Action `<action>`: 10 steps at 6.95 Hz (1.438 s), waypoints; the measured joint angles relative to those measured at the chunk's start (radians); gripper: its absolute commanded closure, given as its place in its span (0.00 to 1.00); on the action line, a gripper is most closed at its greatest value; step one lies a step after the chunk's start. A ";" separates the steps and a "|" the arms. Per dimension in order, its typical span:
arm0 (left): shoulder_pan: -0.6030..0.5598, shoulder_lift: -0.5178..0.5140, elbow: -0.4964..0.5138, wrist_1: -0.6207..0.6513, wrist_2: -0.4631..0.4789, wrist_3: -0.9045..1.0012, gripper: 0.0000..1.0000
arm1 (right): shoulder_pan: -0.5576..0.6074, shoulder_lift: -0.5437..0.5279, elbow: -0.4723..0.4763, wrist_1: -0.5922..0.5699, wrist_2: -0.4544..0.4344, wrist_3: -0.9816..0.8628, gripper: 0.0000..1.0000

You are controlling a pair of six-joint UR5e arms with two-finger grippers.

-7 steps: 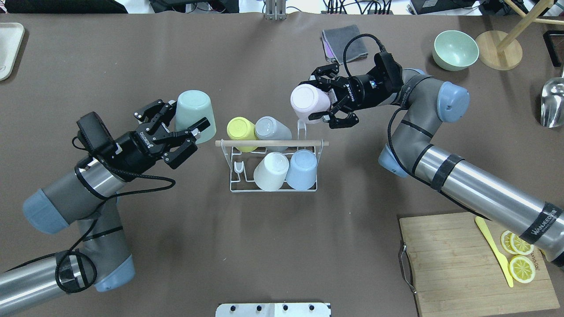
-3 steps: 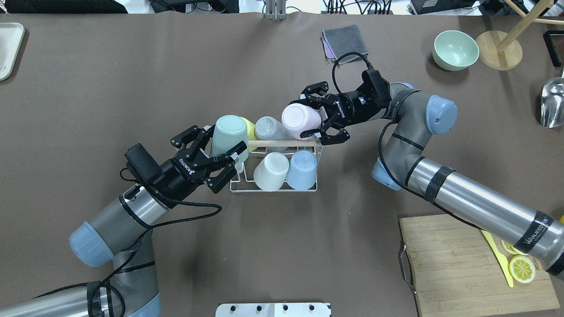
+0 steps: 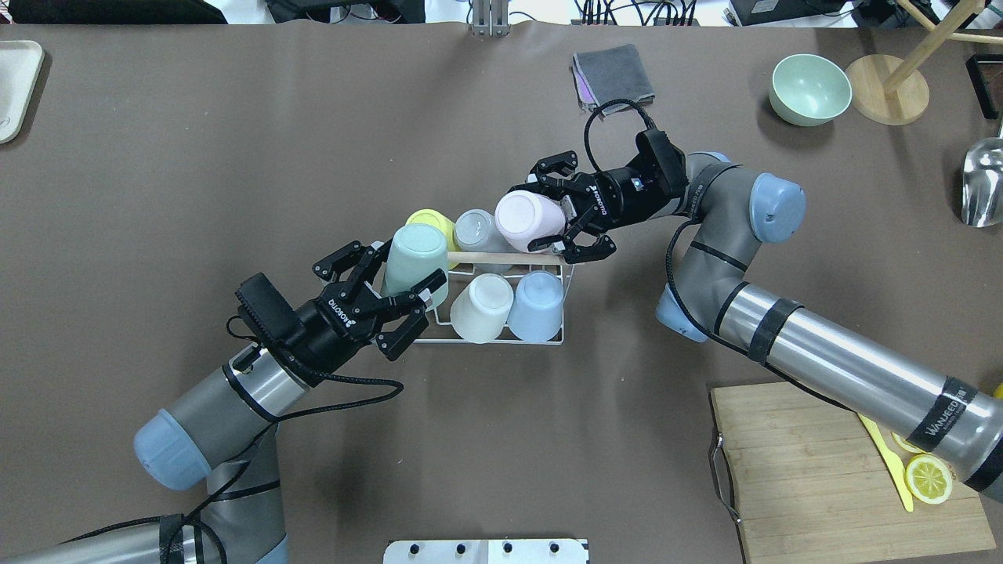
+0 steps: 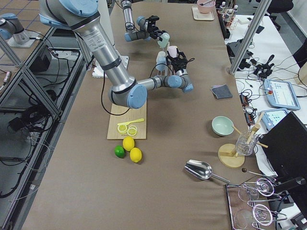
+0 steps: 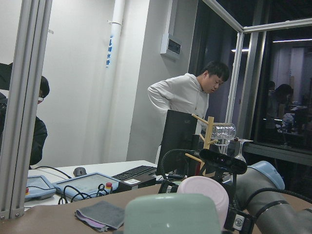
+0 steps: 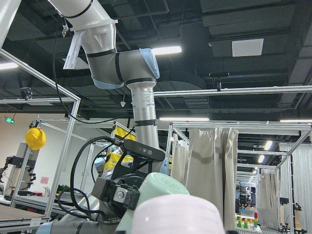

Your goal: Place cup on cup holder

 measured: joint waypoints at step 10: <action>0.011 0.000 0.031 -0.008 0.001 0.001 0.03 | 0.027 -0.005 -0.008 0.002 0.012 -0.005 0.01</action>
